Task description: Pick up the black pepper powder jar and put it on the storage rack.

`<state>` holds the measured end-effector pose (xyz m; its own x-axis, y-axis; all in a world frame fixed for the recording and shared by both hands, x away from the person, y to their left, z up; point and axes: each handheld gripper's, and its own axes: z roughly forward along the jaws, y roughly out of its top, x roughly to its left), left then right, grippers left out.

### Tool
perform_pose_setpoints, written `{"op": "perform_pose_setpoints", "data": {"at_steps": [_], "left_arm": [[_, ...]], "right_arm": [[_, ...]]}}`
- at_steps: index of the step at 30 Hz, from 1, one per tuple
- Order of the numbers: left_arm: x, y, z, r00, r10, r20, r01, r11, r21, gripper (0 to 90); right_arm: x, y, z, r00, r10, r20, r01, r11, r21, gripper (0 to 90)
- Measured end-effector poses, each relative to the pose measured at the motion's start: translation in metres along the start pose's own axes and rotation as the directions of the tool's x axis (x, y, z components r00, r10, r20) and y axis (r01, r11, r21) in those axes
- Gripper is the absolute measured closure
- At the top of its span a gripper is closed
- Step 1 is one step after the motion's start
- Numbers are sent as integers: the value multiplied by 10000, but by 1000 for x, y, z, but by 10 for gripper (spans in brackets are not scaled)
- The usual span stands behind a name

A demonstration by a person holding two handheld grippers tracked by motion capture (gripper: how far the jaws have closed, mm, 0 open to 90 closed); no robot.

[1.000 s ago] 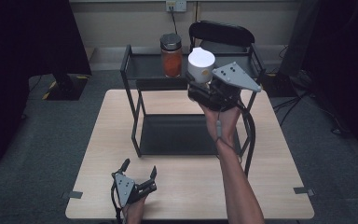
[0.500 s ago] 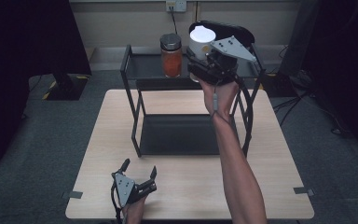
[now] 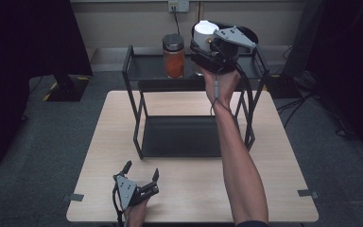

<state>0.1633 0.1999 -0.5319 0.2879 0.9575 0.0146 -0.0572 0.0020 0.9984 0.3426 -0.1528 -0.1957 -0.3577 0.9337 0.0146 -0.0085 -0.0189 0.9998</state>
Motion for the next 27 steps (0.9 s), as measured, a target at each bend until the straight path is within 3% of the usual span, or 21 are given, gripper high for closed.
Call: {"op": "perform_pose_setpoints", "data": {"at_steps": [16, 23, 27], "left_arm": [[0, 0, 0, 10000, 14, -2, -14, 10000, 4, 18], [0, 0, 0, 10000, 12, 0, -12, 10000, 5, 18], [0, 0, 0, 10000, 5, 0, -5, 10000, 2, 18]], "right_arm": [[2, 2, 5, 9998, -174, 50, 172, 9991, 393, 298], [2, -2, 5, 9999, -77, 70, 75, 9996, 277, 291], [5, -6, 4, 9998, -79, 205, 79, 10000, 14, 227]]}}
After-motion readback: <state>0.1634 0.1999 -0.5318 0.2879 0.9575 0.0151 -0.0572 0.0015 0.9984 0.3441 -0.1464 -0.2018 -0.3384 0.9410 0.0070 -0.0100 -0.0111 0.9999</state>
